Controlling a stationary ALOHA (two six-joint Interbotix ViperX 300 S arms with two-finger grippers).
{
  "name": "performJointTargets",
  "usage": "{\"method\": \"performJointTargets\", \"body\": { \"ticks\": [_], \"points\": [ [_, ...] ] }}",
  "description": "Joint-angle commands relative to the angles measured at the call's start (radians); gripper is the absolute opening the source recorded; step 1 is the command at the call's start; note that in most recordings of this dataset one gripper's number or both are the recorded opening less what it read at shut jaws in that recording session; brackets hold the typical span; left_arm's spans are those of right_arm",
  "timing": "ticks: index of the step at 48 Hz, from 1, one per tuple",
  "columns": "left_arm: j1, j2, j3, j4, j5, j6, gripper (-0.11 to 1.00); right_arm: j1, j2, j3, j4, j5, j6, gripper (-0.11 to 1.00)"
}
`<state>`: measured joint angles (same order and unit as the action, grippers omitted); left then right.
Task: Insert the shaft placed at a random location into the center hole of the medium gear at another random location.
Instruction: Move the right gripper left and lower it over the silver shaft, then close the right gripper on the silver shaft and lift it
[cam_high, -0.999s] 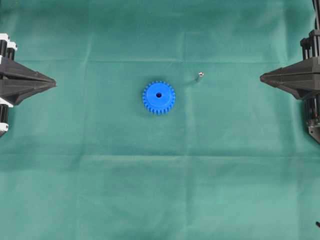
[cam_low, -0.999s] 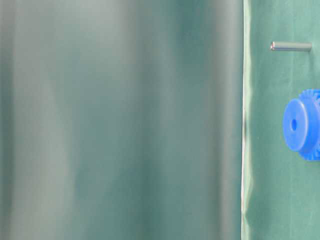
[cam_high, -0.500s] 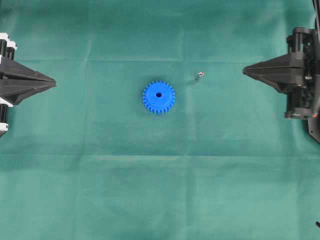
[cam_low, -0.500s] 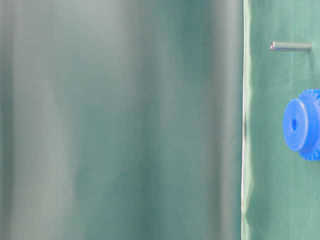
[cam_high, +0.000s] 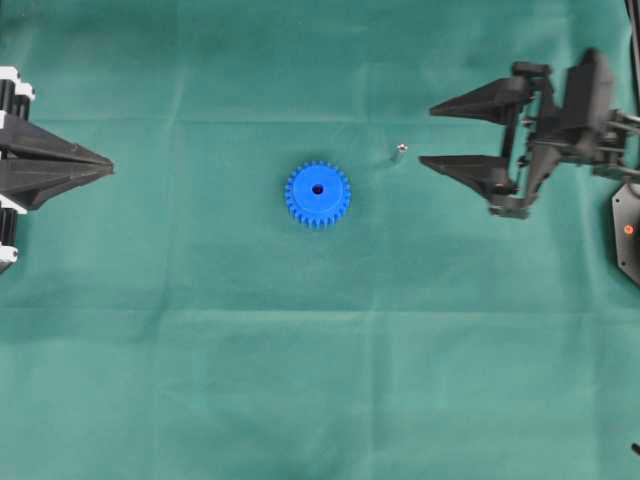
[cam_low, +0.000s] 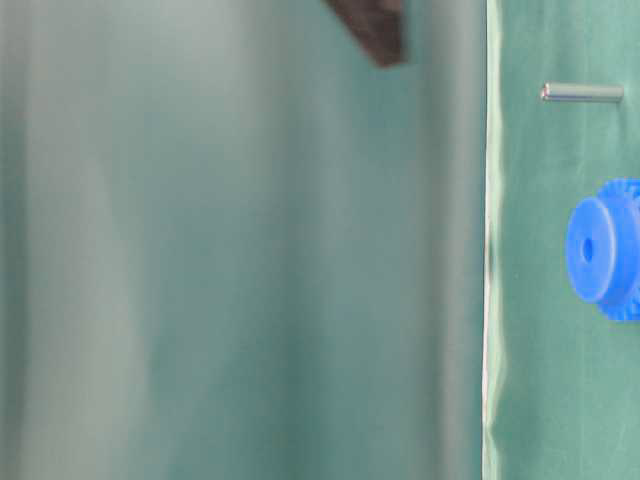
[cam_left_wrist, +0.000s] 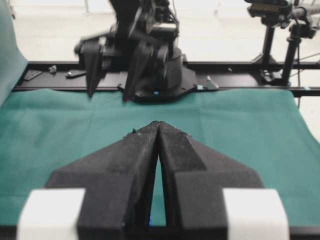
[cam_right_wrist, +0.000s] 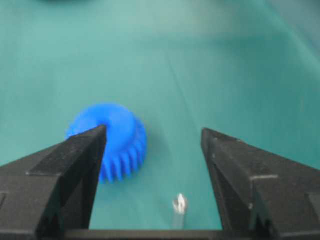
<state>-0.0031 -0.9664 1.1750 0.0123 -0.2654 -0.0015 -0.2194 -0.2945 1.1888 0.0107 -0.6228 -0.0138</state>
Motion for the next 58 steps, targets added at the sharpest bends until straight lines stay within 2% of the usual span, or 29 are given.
{"method": "performJointTargets", "body": {
  "ticks": [1,9,20,39,44,52,54,58],
  "points": [
    [0.000,0.011,-0.021,0.002,-0.003,-0.002,0.00,-0.011,0.086,-0.017,0.017,-0.075,0.000,0.77],
    [0.000,0.014,-0.021,0.002,0.000,0.000,0.00,-0.014,0.227,-0.035,0.043,-0.158,0.002,0.77],
    [0.000,0.014,-0.020,0.002,0.003,-0.002,0.00,-0.028,0.359,-0.077,0.058,-0.176,0.000,0.77],
    [-0.002,0.014,-0.020,0.002,0.018,-0.003,0.00,-0.031,0.403,-0.084,0.069,-0.190,0.005,0.74],
    [0.000,0.014,-0.020,0.002,0.018,-0.003,0.00,-0.031,0.405,-0.087,0.064,-0.190,0.003,0.64],
    [0.000,0.014,-0.020,0.002,0.021,-0.003,0.00,-0.031,0.403,-0.086,0.051,-0.190,0.002,0.21],
    [0.000,0.014,-0.020,0.002,0.021,-0.003,0.00,-0.031,0.405,-0.086,0.051,-0.190,0.002,0.14],
    [-0.002,0.014,-0.018,0.002,0.021,-0.003,0.00,-0.031,0.403,-0.087,0.046,-0.190,0.002,0.13]
  ]
}}
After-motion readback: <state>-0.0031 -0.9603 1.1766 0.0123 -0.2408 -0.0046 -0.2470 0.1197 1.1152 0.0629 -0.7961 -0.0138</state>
